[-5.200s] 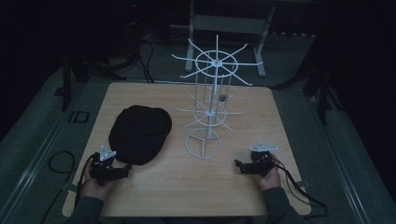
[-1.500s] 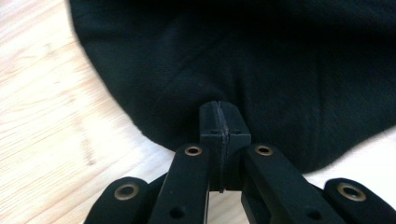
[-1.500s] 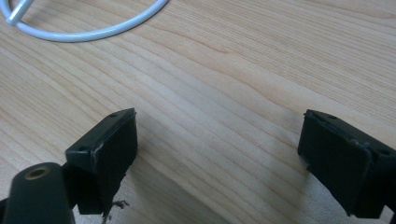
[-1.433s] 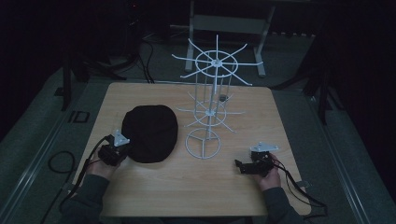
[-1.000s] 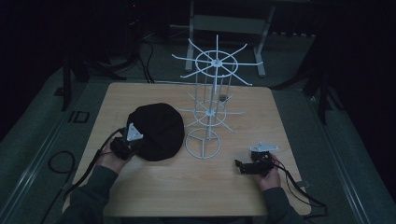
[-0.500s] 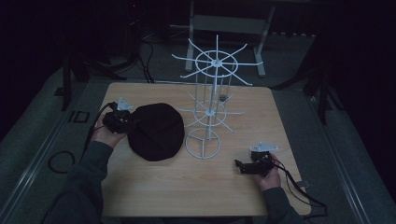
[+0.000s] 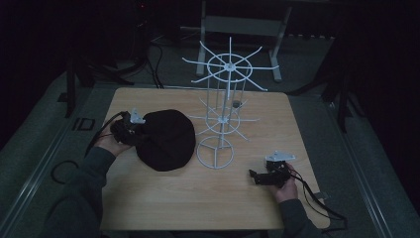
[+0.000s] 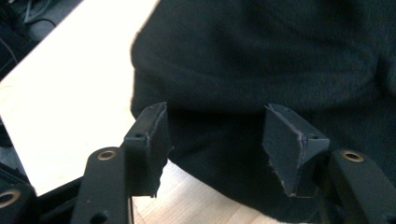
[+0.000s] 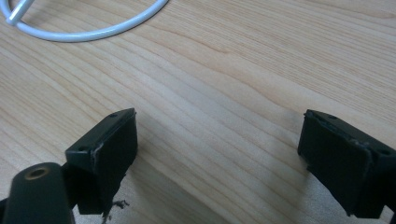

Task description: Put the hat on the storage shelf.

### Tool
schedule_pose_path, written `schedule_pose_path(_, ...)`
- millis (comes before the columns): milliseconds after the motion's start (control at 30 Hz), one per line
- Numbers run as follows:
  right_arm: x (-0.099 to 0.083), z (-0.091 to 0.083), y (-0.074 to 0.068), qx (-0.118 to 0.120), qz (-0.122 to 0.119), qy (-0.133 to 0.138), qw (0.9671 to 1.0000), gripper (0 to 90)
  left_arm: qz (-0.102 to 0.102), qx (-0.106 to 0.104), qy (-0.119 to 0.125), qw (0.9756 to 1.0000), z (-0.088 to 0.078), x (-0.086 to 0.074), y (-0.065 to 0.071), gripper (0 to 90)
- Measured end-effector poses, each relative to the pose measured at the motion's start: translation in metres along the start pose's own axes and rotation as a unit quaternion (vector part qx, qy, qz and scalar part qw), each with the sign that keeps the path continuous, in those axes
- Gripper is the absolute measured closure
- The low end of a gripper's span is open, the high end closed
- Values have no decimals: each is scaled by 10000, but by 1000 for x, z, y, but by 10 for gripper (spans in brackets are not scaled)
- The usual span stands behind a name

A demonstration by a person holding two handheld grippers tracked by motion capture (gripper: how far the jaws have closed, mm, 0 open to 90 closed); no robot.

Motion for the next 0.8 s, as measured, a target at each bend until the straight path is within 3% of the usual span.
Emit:
schedule_pose_path(433,0,0,0,-2,-4,0,10000,116,498,24,-77,9987,9,7,10,297)
schedule_pose_path(500,0,0,0,0,0,-1,10000,116,543,20,-98,9985,9,8,10,305)
schedule_pose_path(600,0,0,0,-2,-3,-1,10000,116,769,-43,-144,9969,14,12,12,308)
schedule_pose_path(800,0,0,0,0,-1,-1,10000,116,935,-91,-143,9955,21,17,14,318)
Point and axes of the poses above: each handheld gripper's, and its own axes: z roughly forward along the jaws, x roughly out of its top, y roughly to its right, the point moved 3 cm from there along z, roughly forward along the jaws, and after that the axes turned 5 degrees about z, right-handed, at the moved point
